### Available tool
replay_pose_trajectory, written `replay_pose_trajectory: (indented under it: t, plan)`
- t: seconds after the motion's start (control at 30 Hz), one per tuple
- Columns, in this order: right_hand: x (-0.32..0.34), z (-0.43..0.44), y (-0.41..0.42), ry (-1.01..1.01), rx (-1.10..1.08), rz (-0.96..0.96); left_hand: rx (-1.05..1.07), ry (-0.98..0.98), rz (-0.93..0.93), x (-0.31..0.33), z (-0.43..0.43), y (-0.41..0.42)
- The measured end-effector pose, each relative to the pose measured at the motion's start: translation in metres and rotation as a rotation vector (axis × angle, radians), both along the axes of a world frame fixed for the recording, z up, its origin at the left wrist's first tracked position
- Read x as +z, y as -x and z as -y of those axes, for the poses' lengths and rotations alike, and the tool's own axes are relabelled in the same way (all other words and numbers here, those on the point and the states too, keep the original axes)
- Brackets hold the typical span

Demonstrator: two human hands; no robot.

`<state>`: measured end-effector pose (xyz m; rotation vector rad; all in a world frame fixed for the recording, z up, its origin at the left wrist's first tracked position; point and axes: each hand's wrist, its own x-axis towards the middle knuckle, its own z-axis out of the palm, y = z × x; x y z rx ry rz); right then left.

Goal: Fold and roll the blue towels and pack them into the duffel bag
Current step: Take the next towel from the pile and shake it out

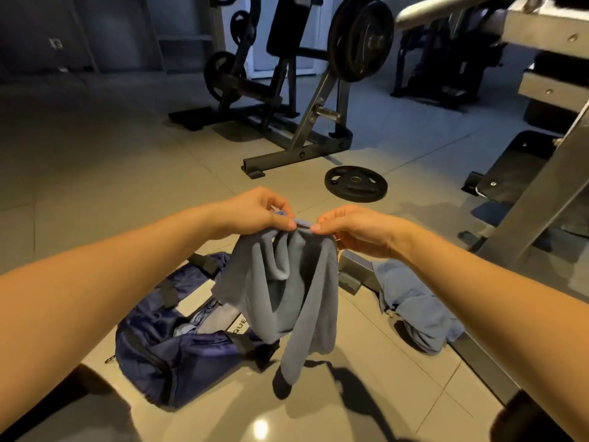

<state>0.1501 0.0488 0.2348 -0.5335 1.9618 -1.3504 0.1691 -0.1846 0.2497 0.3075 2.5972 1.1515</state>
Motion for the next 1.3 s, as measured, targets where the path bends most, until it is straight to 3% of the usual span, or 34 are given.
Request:
replay_pose_trajectory:
  t: [0.17,0.3,0.5,0.67,0.8,1.1,1.3]
  plan:
    - [-0.012,0.005,0.001,0.063,0.001,0.042,0.043,-0.131,0.020,0.008,0.011,0.001]
    - [-0.024,0.004,0.000,-0.013,-0.042,0.014,0.218,-0.198,0.005,0.000,0.025,0.010]
    - [-0.043,-0.027,0.011,-0.092,-0.310,-0.169,0.428,-0.091,0.047,-0.016,0.045,0.017]
    - [-0.039,-0.041,0.009,-0.310,-0.082,-0.083,0.480,-0.063,0.060,-0.022,0.047,0.020]
    - [-0.027,-0.028,0.005,-0.327,0.062,-0.020,0.544,-0.081,-0.015,-0.026,0.044,0.026]
    - [-0.027,-0.037,0.001,-0.344,0.023,0.142,0.580,-0.047,-0.057,-0.033,0.045,0.031]
    - [-0.028,-0.030,-0.004,-0.469,0.004,0.105,0.643,0.053,-0.064,-0.040,0.053,0.037]
